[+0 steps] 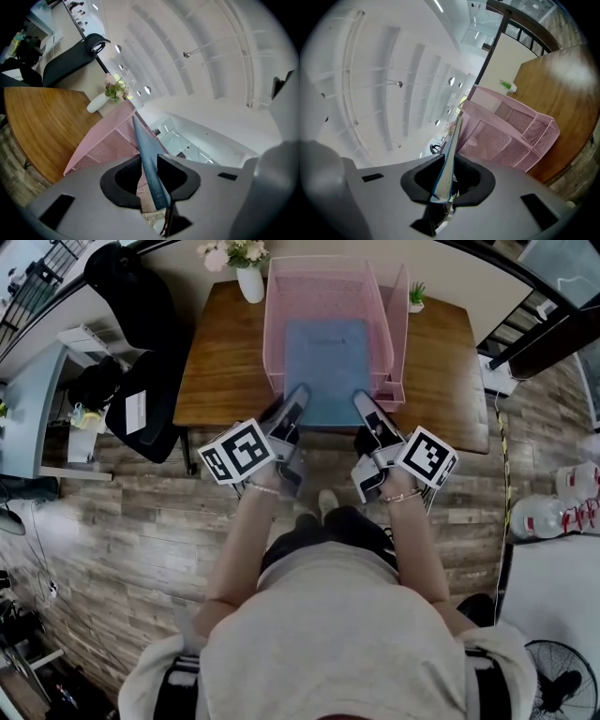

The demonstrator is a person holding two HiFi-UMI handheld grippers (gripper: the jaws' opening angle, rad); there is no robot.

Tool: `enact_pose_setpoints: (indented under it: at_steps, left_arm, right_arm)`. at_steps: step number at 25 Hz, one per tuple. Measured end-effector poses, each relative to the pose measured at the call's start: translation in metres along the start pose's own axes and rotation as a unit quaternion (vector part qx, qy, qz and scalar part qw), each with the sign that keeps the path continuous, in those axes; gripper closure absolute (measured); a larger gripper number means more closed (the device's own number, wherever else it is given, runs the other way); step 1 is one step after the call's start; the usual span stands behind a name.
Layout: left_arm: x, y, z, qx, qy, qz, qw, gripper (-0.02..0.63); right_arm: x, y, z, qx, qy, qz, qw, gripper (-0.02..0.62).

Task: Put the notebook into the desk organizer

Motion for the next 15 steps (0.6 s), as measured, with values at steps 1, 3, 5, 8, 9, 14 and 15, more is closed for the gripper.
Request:
enact_pose_setpoints:
  at_steps: [1, 3, 5, 8, 9, 14, 15]
  left_arm:
    - [0.001, 0.0, 0.001, -0.001, 0.0, -0.002, 1.0, 0.503]
    - [0.002, 0.001, 0.003, -0.003, 0.001, -0.004, 1.0, 0.503]
    - [0.003, 0.001, 0.005, -0.004, 0.002, -0.005, 1.0, 0.503]
    - [0.004, 0.003, 0.009, -0.004, 0.002, -0.007, 1.0, 0.502]
    - [0.005, 0.003, 0.01, -0.004, 0.001, -0.01, 0.9999, 0.502]
    - [0.009, 0.002, 0.014, -0.013, -0.004, -0.038, 0.9992, 0.5]
    - [0.01, 0.001, 0.014, -0.016, -0.006, -0.04, 0.999, 0.5]
  right_arm:
    - [0.0, 0.001, 0.002, 0.001, 0.005, -0.001, 1.0, 0.535]
    - [-0.002, 0.003, 0.004, 0.001, 0.007, 0.001, 1.0, 0.535]
    - [-0.003, 0.004, 0.006, 0.002, 0.008, 0.001, 1.0, 0.535]
    - [-0.005, 0.008, 0.01, 0.002, 0.016, 0.005, 1.0, 0.535]
    - [-0.006, 0.01, 0.011, 0.001, 0.02, 0.005, 1.0, 0.534]
    - [-0.011, 0.013, 0.016, -0.001, 0.014, 0.009, 1.0, 0.534]
    - [-0.012, 0.014, 0.016, -0.002, 0.012, 0.009, 1.0, 0.534]
Point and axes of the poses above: the fingertips, and each gripper's own axes: z forward along the fingers, x to its left, y out of its top, the point moved 8 cm from there along -z, backward along the fingers, and after that the axes turned 1 degree about y, right-handed, at the moved point
